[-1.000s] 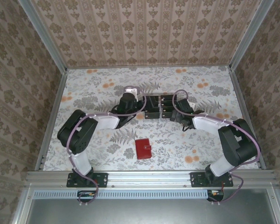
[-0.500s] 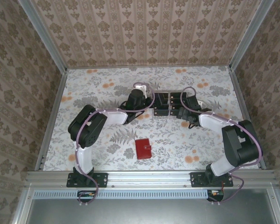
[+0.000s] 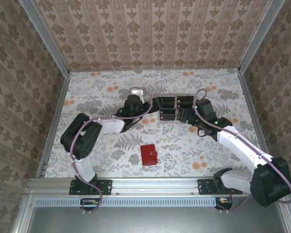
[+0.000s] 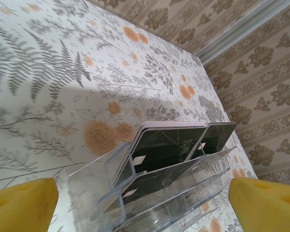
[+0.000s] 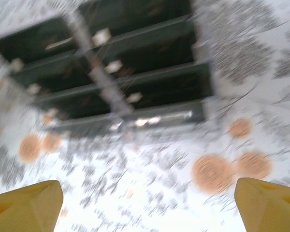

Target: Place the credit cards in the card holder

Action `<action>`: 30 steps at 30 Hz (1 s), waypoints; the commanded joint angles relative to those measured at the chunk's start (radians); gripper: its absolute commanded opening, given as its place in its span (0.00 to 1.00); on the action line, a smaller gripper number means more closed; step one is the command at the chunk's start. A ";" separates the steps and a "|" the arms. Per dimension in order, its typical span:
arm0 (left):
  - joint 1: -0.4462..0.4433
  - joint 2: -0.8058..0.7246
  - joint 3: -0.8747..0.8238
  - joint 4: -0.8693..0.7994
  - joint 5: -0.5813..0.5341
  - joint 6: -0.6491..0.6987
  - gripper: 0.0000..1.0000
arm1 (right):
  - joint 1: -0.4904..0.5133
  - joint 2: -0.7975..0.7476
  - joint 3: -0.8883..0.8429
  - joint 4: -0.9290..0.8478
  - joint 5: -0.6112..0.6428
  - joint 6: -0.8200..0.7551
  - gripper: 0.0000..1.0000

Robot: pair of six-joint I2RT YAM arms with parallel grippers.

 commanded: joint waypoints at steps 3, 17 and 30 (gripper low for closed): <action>0.046 -0.210 -0.134 -0.024 -0.063 -0.015 1.00 | 0.208 0.024 0.039 -0.148 0.019 0.088 0.85; 0.102 -0.705 -0.227 -0.848 -0.339 0.052 1.00 | 0.666 0.390 0.222 -0.282 0.250 0.339 0.77; 0.180 -0.769 -0.280 -0.926 -0.269 0.056 1.00 | 0.760 0.593 0.366 -0.355 0.289 0.371 0.71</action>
